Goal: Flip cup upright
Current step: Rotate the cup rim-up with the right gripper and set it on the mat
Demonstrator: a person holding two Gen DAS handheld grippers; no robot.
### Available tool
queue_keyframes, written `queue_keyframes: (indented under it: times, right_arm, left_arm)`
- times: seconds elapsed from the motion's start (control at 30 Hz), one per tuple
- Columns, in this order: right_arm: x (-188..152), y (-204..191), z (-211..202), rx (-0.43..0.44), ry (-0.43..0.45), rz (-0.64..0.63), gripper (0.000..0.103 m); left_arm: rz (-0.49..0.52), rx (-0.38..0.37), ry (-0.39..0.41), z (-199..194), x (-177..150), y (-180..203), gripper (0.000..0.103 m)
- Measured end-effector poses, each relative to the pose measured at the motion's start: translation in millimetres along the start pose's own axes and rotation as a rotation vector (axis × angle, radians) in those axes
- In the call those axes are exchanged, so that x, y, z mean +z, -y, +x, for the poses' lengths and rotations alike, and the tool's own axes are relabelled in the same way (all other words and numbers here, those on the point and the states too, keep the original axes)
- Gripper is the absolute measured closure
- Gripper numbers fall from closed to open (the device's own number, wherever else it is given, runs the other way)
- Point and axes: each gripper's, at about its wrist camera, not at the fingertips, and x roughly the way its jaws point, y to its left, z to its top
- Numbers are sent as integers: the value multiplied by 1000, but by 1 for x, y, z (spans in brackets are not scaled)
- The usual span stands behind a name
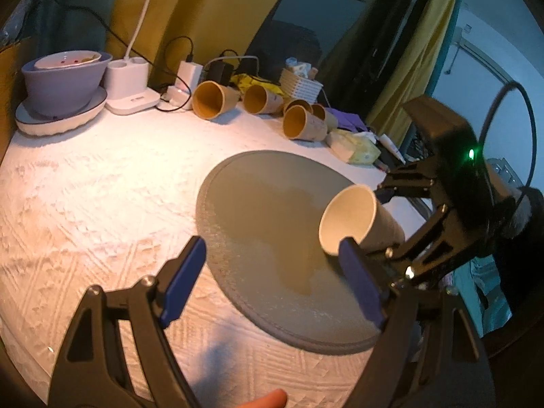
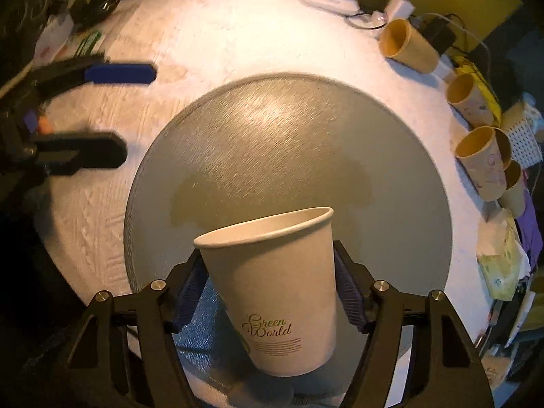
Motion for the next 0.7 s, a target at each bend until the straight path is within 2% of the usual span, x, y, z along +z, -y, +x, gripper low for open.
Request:
queue_keyframes:
  times: [0.17,0.27,0.57,0.7]
  right_arm:
    - [4,23,-10,3,142,123,31]
    - [5,35,-12,22,256,207,31]
    - [5,63,-7,63,518,344,31]
    - [4,70,-5,85,576,385,31]
  left_arm:
    - [-19,9,6,1,1,-4,21]
    - [-26,16,10,1,1,-6,21]
    - [-48,47,37,1,4,-13,21]
    - [-54,60,42,2,6,-15,21]
